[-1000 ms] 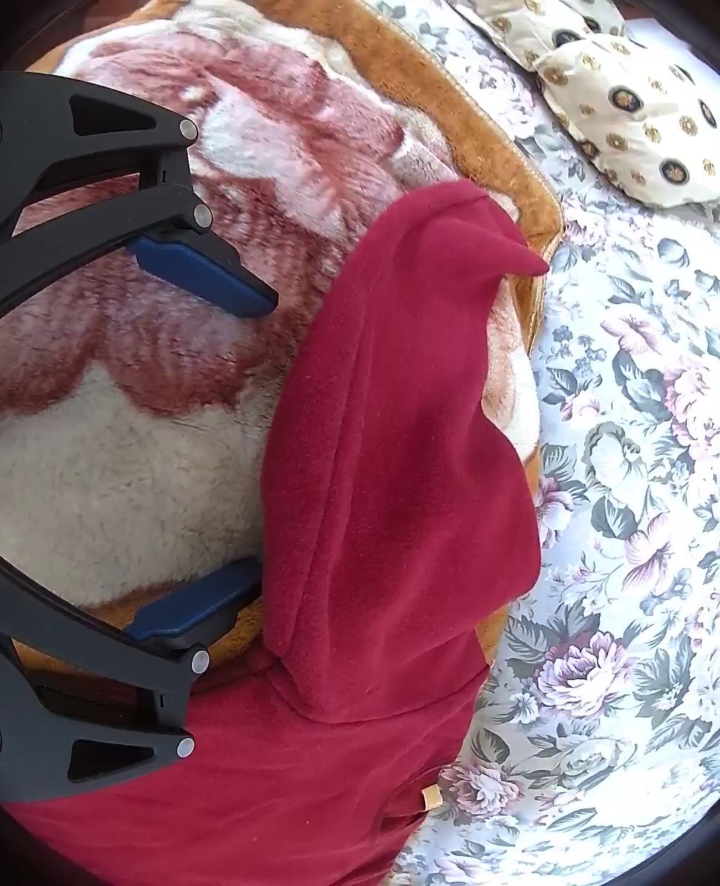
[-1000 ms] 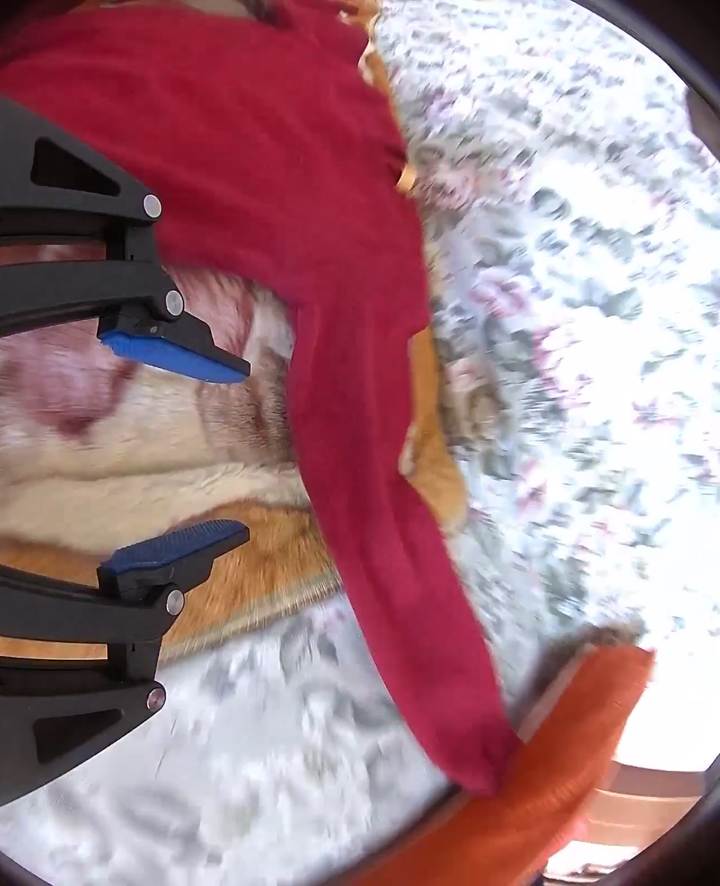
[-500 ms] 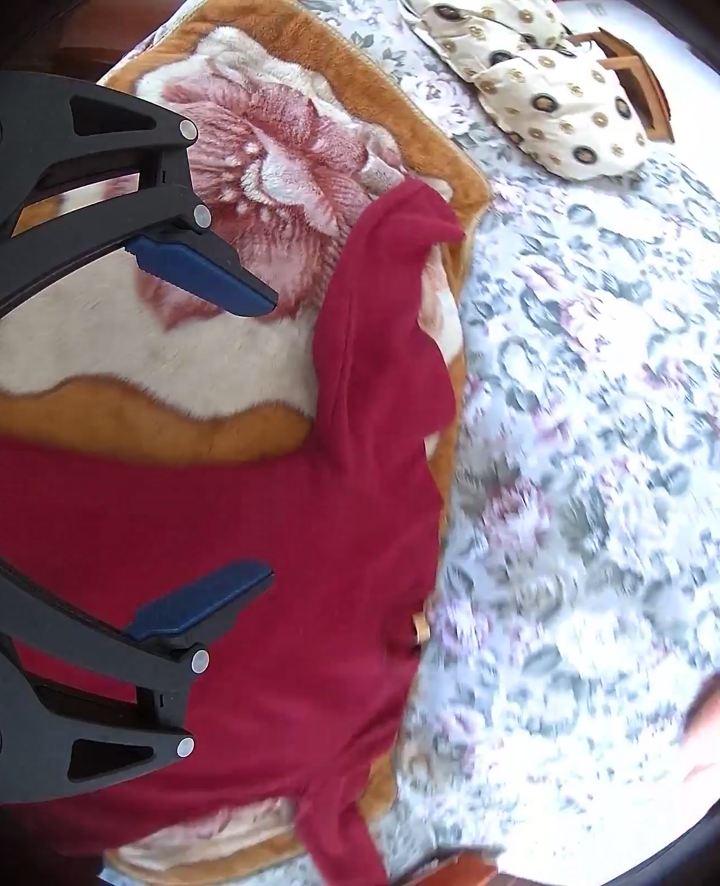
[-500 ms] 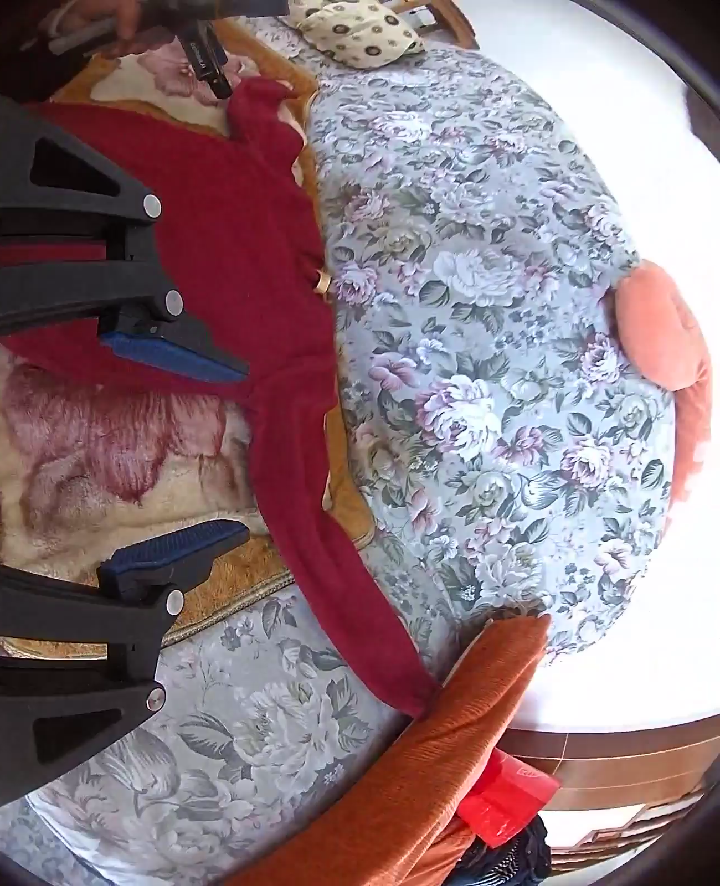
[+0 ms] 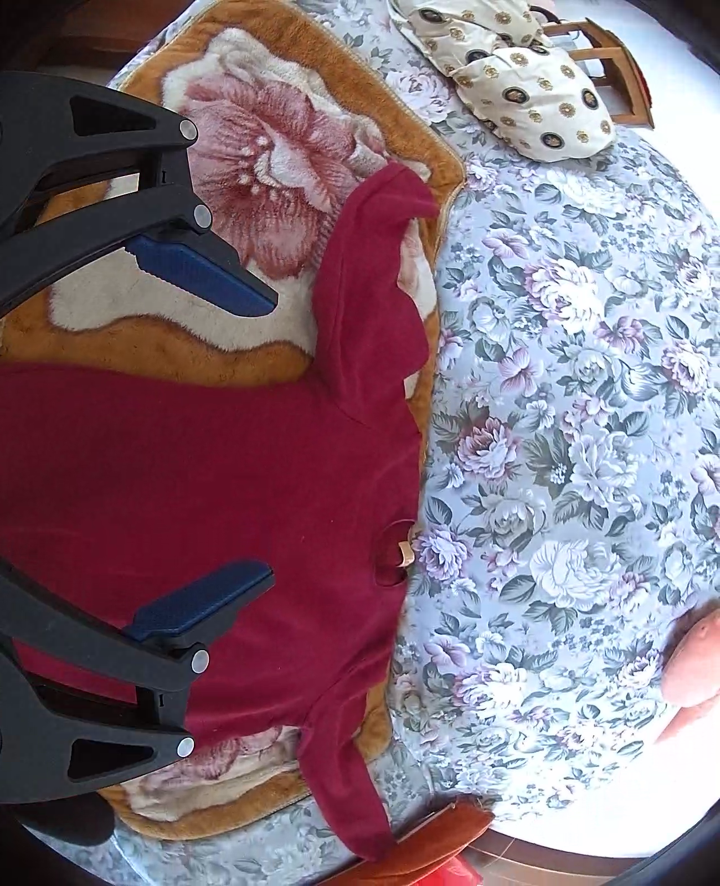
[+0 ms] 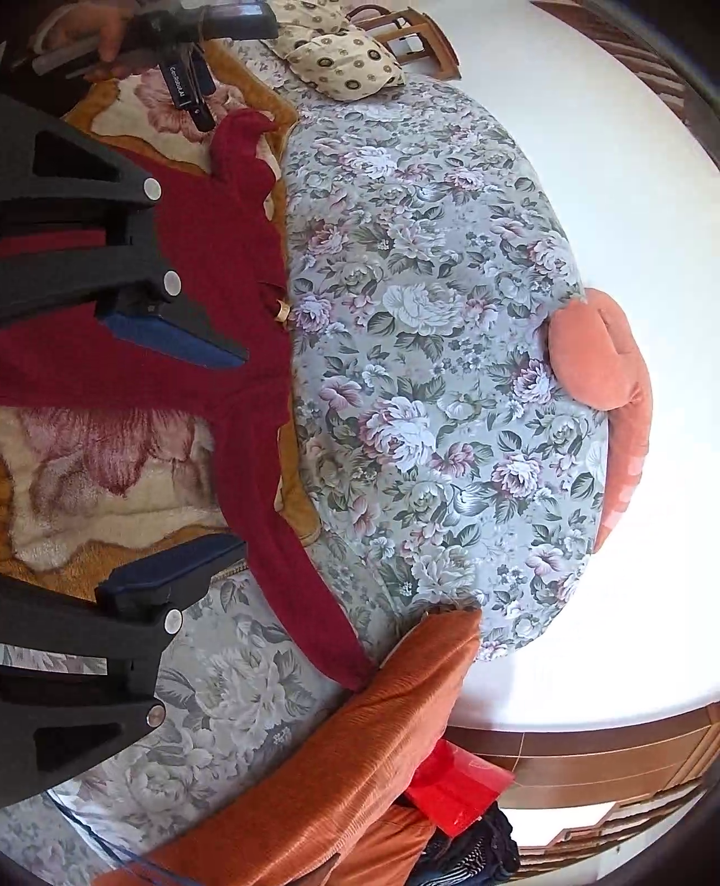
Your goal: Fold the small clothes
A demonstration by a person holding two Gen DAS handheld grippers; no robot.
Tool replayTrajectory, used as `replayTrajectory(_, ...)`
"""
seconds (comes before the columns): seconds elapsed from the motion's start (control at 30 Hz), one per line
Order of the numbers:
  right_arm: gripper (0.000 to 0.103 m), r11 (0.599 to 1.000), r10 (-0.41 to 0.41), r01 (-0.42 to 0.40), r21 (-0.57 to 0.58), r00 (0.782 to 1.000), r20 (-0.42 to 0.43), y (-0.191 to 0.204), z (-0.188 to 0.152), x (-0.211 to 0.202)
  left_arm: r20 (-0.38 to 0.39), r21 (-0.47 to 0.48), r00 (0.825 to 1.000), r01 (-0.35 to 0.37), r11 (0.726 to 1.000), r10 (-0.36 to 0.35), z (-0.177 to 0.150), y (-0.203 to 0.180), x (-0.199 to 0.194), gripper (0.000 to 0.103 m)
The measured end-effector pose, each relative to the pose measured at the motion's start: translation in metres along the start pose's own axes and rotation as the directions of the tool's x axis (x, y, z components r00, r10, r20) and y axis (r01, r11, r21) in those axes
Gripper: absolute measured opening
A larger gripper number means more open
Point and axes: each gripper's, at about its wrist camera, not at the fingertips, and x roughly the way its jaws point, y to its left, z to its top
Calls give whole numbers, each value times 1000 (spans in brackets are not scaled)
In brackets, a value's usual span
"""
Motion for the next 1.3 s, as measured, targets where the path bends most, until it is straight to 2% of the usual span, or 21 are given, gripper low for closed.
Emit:
replayTrajectory(0.2,60,1000,28,-28,7,998,-53,14,-4,28,27,14,1000,-7,1000,7,1,-9,-7,90)
replayTrajectory(0.4,60,998,60,-59,12,995,-75,31,-8,51,38,49,998,-46,998,44,1,-20,-7,90)
replayTrajectory(0.7,60,995,88,-92,-31,990,-111,65,-13,79,30,69,999,-15,998,13,-2,-32,-1,90)
replayTrajectory(1.3,60,992,114,-123,-40,977,-182,94,-31,116,-2,42,999,-39,998,39,-2,-23,19,90)
